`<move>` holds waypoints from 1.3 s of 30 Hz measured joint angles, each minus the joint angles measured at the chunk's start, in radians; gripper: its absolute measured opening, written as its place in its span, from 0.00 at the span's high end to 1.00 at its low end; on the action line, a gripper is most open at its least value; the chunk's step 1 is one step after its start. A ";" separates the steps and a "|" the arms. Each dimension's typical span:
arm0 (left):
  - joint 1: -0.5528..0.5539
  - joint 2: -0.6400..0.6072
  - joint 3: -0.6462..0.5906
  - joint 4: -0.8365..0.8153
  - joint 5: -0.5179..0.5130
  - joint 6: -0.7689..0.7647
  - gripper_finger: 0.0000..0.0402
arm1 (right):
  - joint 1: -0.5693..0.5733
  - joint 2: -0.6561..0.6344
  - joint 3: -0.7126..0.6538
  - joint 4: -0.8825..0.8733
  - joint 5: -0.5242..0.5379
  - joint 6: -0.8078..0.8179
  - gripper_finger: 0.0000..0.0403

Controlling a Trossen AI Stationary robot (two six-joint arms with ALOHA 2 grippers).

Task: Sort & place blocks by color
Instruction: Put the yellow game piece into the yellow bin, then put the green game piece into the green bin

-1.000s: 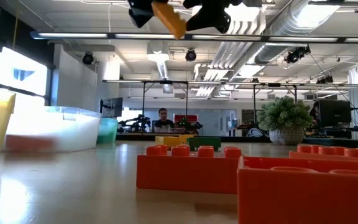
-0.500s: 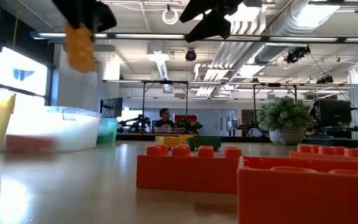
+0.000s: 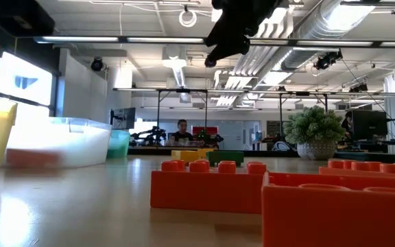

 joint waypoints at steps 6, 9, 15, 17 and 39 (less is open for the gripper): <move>-0.092 0.000 -0.008 0.008 0.038 -0.164 0.72 | -0.021 0.019 -0.001 -0.034 -0.029 -0.048 0.32; -0.118 0.000 -0.008 0.010 0.038 -0.210 0.69 | -0.028 0.048 -0.001 -0.070 -0.088 -0.058 0.32; -0.137 0.025 -0.008 0.017 0.080 -0.236 0.62 | -0.016 0.124 -0.001 -0.131 -0.097 -0.163 0.32; -0.136 0.041 -0.008 0.022 0.112 -0.236 0.61 | -0.014 0.148 -0.001 -0.138 -0.095 -0.205 0.32; -0.068 0.086 -0.008 0.086 0.260 -0.348 0.60 | -0.042 0.376 -0.001 -0.177 0.061 -0.356 0.32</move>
